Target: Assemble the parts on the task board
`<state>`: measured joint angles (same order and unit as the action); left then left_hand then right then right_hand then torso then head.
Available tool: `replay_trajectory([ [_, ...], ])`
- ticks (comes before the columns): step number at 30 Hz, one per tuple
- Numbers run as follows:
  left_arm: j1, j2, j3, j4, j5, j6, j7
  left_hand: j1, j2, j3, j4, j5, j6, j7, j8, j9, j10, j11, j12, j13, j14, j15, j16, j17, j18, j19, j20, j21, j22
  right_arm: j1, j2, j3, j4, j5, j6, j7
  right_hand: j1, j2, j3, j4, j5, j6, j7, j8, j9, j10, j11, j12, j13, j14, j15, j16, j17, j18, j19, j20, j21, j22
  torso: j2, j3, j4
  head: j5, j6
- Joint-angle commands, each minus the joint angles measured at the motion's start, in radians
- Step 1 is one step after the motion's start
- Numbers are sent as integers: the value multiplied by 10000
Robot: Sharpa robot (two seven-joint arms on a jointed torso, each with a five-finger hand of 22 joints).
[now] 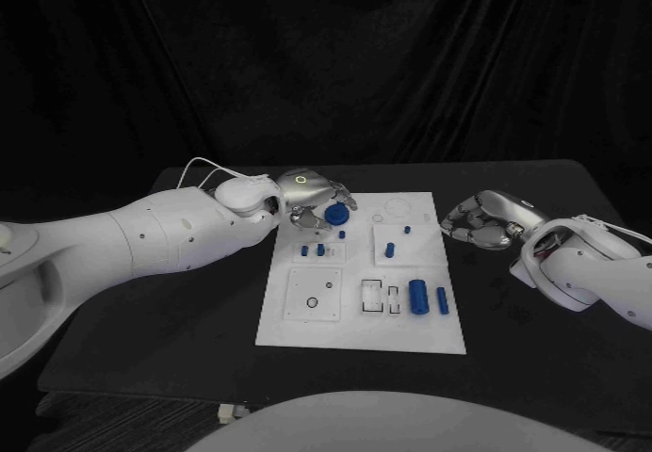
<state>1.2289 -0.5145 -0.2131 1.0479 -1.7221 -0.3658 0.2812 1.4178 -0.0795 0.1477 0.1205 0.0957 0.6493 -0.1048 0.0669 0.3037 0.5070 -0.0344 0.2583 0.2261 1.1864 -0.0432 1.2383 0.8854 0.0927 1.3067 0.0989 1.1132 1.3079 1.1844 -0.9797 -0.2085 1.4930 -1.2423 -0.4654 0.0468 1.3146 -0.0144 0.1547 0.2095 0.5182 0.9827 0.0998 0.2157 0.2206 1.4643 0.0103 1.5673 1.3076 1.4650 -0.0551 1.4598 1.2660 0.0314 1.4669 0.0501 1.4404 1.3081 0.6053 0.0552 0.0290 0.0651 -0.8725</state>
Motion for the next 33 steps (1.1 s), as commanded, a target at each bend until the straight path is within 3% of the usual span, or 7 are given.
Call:
replay_trajectory([
  [1, -33, 127, 12, -90, -785, 235, 511, 13, -67, 45, 131, -65, 404, 109, 90, -60, 262, -26, 7, -132, -235, -20, -75, -228, 85, -58, -16, -247, 1213, -28, 5, 6, 1, -9, 79, -156, 76, 4, 66, 18, 58, -57, -14, -60, 11, 1064, 80, 35, 2632, 525, 41, -33, -10, 55, 355, 81, -62, 2135, 5, 7, -3, 33, -2],
  [4, -56, 222, 12, -157, -819, 333, 493, 21, -60, 65, 142, -60, 489, 189, 104, -111, 327, -41, 8, -173, -258, -40, -66, -254, 80, -48, -15, -258, 1224, -28, 5, 6, 2, -9, 88, -162, 76, 4, 66, 18, 58, -57, -14, -60, 11, 1064, 80, 35, 2632, 525, 41, -33, -10, 55, 355, 81, -62, 2135, 1, 11, -8, 48, -2],
  [6, -71, 273, 12, -191, -833, 414, 486, 13, -24, 89, 145, -60, 903, 507, 220, -230, 660, -114, 99, -225, -283, -102, -7, -316, 78, -23, -15, -324, 1248, -28, 5, 6, 2, -9, 90, -165, 69, 1, 86, -1, 63, -62, -11, -63, 13, 1064, 81, 35, 2632, 529, 40, -27, 7, 57, 352, 81, -71, 2132, -3, 11, -1, 43, -2],
  [11, -107, 354, 13, -255, -847, 529, 463, -3, 58, 86, 77, -74, 1421, 715, 359, -329, 1196, -173, 286, -175, -261, -175, 103, -347, 67, 55, -17, -336, 1284, -29, 3, 6, 2, -9, 96, -168, 69, 1, 86, -1, 63, -62, -11, -63, 13, 1064, 81, 35, 2632, 529, 40, -27, 7, 57, 352, 81, -71, 2132, -8, 11, -2, 36, -2],
  [24, -308, 653, 14, -593, -855, 615, 445, 96, 278, 209, -132, 156, 1975, 802, 478, -439, 2246, -116, 630, 116, -195, -221, 247, -413, 39, 200, -35, -264, 1333, -31, -34, 6, 37, -9, 89, -164, 69, 1, 86, -1, 63, -62, -11, -63, 13, 1064, 81, 35, 2632, 529, 40, -27, 7, 57, 352, 81, -71, 2132, -7, 11, 4, 10, -2],
  [33, -415, 802, 15, -738, -855, 368, 451, 383, 507, 735, -249, 243, 2554, 864, 599, -488, 3159, -160, 492, 83, -39, -243, 365, -411, 2, 364, -62, -89, 1387, -31, -68, 6, 63, -7, 80, -163, 69, 1, 86, -1, 63, -62, -11, -63, 13, 1064, 81, 35, 2632, 529, 40, -27, 7, 57, 352, 81, -71, 2132, -2, 8, 1, 3, -2],
])
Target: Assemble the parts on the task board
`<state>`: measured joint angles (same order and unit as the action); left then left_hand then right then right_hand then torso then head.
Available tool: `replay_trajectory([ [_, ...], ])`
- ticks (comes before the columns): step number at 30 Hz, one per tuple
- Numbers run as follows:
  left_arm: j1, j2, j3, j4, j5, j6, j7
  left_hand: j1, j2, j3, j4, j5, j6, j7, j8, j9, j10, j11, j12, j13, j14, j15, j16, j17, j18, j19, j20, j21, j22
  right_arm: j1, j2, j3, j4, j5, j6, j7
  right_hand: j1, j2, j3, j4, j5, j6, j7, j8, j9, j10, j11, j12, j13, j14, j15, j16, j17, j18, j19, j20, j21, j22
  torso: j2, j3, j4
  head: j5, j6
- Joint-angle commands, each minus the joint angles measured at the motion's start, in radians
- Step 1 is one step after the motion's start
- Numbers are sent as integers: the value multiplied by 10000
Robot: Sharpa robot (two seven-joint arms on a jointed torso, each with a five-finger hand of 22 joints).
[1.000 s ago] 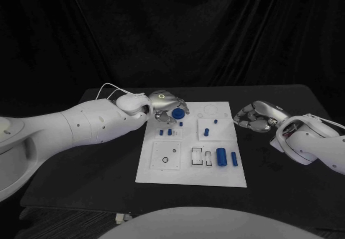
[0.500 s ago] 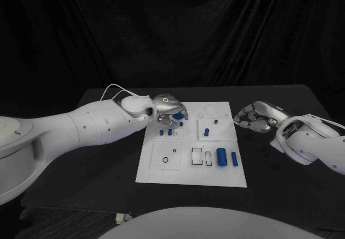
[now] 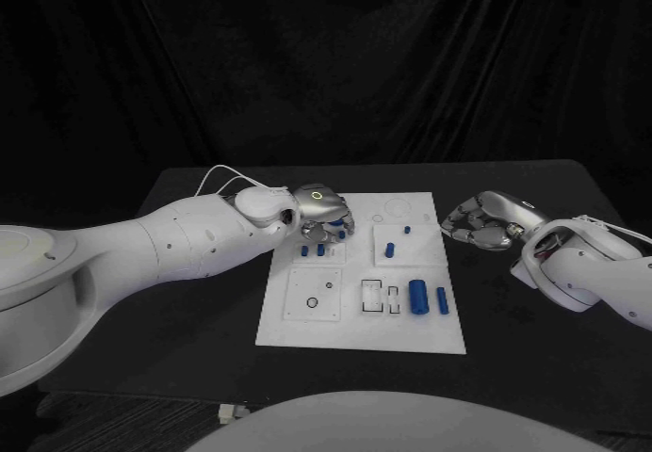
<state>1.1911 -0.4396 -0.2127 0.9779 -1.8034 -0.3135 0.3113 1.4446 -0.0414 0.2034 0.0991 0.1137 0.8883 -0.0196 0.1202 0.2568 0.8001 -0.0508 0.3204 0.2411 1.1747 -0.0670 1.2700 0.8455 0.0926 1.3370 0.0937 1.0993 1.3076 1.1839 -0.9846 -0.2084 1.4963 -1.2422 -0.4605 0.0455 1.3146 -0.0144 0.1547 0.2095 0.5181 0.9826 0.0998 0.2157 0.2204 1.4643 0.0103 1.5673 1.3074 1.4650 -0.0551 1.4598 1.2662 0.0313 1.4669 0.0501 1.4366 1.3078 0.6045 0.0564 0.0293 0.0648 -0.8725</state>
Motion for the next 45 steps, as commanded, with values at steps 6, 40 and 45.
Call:
replay_trajectory([
  [6, -76, 124, 12, -143, -42, -272, 52, 291, 108, 595, -108, 152, 284, 79, -36, -102, 550, 51, -555, -320, 87, 15, -9, -180, 2, 99, -33, 52, 1392, -25, -25, 6, 37, -7, 30, -145, 69, 1, 86, -1, 63, -62, -11, -63, 15, 1065, 81, 35, 2634, 529, 40, -28, 6, 57, 352, 80, -33, 2136, 9, -1, -4, 4, -2],
  [40, -286, 433, 14, -659, -42, -260, -175, 150, -113, 1519, -156, 48, 1215, 302, -123, -248, 2151, 173, -1608, -1070, 127, 95, -329, -774, 4, 148, -103, -79, 1380, -94, -57, 6, 50, -6, 79, -125, 59, 4, 112, -22, 70, -49, -16, -57, 22, 1065, 80, 35, 2634, 524, 40, -42, -32, 62, 345, 80, -52, 2130, 0, -2, -3, -67, -2],
  [45, -306, 427, 14, -710, -42, -633, -188, 205, -64, 1518, -265, 197, 1537, 391, -14, -197, 2782, 216, -1495, -1025, 317, 124, -228, -597, -41, 298, -115, 170, 1448, -104, -54, 6, 43, -5, 90, -124, 62, 8, 121, -29, 72, -47, -17, -55, 23, 1065, 78, 35, 2634, 522, 39, -46, -41, 64, 341, 80, -60, 2127, -2, 0, -5, -62, -2],
])
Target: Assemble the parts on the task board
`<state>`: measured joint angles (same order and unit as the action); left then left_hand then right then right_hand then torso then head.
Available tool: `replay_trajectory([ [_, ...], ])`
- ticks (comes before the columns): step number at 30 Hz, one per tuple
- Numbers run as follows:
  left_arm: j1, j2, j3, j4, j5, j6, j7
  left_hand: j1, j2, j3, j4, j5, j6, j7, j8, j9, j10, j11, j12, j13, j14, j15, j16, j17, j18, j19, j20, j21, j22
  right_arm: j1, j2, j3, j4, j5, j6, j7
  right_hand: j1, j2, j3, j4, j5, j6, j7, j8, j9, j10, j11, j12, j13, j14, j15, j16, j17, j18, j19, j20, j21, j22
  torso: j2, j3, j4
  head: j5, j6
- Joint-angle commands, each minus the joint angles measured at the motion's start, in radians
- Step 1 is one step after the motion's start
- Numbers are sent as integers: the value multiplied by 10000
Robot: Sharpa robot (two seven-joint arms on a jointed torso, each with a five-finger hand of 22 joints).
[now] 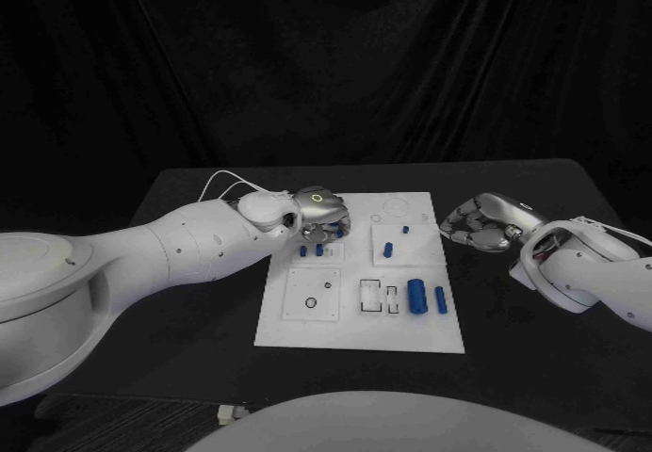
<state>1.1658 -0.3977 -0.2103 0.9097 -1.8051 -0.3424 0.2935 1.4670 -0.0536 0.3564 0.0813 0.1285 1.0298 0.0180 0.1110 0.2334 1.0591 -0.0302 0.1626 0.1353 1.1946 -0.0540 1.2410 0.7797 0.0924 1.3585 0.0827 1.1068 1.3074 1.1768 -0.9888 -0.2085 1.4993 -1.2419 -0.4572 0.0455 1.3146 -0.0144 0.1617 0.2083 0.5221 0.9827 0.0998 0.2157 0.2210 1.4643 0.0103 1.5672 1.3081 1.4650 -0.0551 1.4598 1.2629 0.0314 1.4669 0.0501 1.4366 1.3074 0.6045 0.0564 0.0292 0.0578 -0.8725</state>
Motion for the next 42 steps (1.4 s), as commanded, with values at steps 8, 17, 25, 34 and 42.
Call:
replay_trajectory([
  [8, -55, -257, -9, 222, -25, -1100, -36, 27, 51, -40, -220, 82, 231, 52, 30, 23, 606, 30, 50, 33, 295, 24, 46, 42, -73, 238, -28, 315, 1502, -44, -15, 6, 2, -8, 72, -121, 62, 7, 51, -17, 33, -48, -17, -56, 17, 1065, 78, 36, 2627, 522, 39, -46, -8, 63, 341, 80, -61, 2130, 4, 0, 0, 3, -2],
  [17, 422, -954, -6, 1170, -25, -994, -34, 17, 25, 10, -217, -355, 106, 23, -192, -76, 531, 8, -260, -109, 369, 39, -118, -117, -64, 253, -42, 247, 1483, -52, -29, 6, -22, 23, 114, -146, 65, 14, 63, -26, 35, -47, -18, -55, 18, 1065, 77, 36, 2627, 518, 38, -55, -31, 65, 339, 80, -68, 2128, -10, -1, 11, -8, -2],
  [25, 920, -1733, -8, 2066, -24, -423, -20, -22, 20, 26, -135, -695, 86, -31, -290, -123, 505, -39, -428, -187, 331, 28, -235, -251, -46, 202, -38, 106, 1452, -64, 20, 6, -66, 35, 137, -159, 65, 14, 63, -26, 35, -47, -18, -55, 18, 1065, 77, 36, 2627, 518, 38, -55, -31, 65, 339, 80, -68, 2128, -25, 4, 8, 28, -2],
  [34, 996, -1980, -10, 2094, -24, 299, 7, -74, -2, 1, -58, -790, 99, -61, -322, -139, 479, -65, -519, -227, 213, 28, -361, -442, -16, 112, -34, -86, 1407, -90, 16, 6, -67, 37, 152, -174, 71, 18, 76, -39, 34, -46, -20, -54, 20, 1065, 75, 36, 2627, 520, 36, -52, -22, 67, 335, 79, -76, 2125, -22, 15, 5, 48, -2],
  [42, 903, -1950, -13, 1930, -24, 529, 28, -88, -17, -12, -31, -796, 92, -76, -339, -147, 472, -78, -552, -243, 160, 29, -411, -516, -2, 64, -33, -181, 1384, -120, 46, 6, -72, 37, 169, -182, 77, 18, 84, -49, 33, -47, -20, -54, 21, 1065, 74, 36, 2627, 517, 36, -58, -38, 67, 334, 78, -79, 2124, -1, -12, 9, 66, -2],
])
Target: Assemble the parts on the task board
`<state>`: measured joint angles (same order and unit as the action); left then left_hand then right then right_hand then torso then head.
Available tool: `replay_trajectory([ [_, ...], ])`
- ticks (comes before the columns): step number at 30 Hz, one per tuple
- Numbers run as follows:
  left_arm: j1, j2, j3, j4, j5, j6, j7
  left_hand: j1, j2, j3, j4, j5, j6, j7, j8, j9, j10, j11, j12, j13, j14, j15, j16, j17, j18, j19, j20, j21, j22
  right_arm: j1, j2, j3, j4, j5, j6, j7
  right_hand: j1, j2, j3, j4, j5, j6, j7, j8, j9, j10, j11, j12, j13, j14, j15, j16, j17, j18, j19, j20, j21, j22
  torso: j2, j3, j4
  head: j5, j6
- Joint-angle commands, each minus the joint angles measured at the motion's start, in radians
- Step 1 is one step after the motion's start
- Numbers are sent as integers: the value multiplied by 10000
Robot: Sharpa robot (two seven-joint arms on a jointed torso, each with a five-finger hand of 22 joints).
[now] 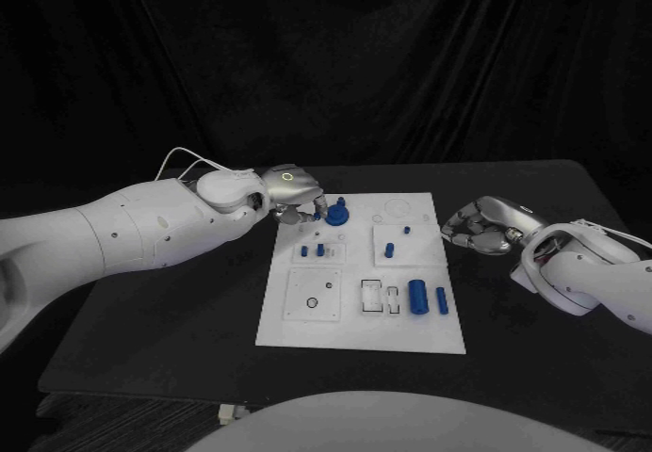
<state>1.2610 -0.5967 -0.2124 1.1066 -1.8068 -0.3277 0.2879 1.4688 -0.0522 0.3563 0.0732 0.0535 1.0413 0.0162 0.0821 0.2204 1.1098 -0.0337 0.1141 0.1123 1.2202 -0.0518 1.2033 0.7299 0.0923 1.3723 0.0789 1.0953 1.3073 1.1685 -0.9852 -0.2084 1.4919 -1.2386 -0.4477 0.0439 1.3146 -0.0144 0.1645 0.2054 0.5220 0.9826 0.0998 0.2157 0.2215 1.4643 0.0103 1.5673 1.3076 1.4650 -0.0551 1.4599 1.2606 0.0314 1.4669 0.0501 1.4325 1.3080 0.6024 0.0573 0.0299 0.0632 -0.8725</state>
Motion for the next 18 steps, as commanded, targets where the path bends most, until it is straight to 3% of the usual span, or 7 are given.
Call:
replay_trajectory([
  [1, -76, 59, 7, -72, -7, 377, 81, -106, -31, -11, 51, -46, -23, -58, -51, -17, -36, -43, -68, -13, -96, 7, -34, -18, -1, -74, 6, -66, 1385, -43, 13, 6, 2, 4, 75, -165, 77, 18, 56, -21, 33, -47, -20, -54, 16, 1065, 74, 35, 2632, 518, 36, -58, -14, 68, 334, 78, -38, 2119, 23, -24, 2, 17, -2],
  [9, -239, 207, 7, -316, -7, 334, 70, -111, -41, -18, 61, -45, -27, -61, -58, -21, -34, -45, -80, -19, -126, 6, -62, -63, 3, -91, 6, -95, 1378, -67, -6, 6, 20, 4, 71, -164, 82, 17, 61, -29, 33, -49, -20, -55, 16, 1065, 74, 35, 2632, 517, 35, -61, -20, 71, 328, 78, -51, 2114, 30, -19, 1, -15, -2],
  [18, -299, 250, 7, -390, -7, 372, 34, -115, -55, -24, 72, -43, -36, -63, -71, -27, -33, -46, -98, -27, -163, 6, -95, -111, 10, -117, 7, -145, 1367, -79, -7, 6, 22, 4, 72, -160, 82, 17, 61, -29, 33, -49, -20, -55, 16, 1065, 74, 35, 2632, 517, 35, -61, -20, 71, 328, 78, -51, 2114, 17, -20, -2, -1, -2],
])
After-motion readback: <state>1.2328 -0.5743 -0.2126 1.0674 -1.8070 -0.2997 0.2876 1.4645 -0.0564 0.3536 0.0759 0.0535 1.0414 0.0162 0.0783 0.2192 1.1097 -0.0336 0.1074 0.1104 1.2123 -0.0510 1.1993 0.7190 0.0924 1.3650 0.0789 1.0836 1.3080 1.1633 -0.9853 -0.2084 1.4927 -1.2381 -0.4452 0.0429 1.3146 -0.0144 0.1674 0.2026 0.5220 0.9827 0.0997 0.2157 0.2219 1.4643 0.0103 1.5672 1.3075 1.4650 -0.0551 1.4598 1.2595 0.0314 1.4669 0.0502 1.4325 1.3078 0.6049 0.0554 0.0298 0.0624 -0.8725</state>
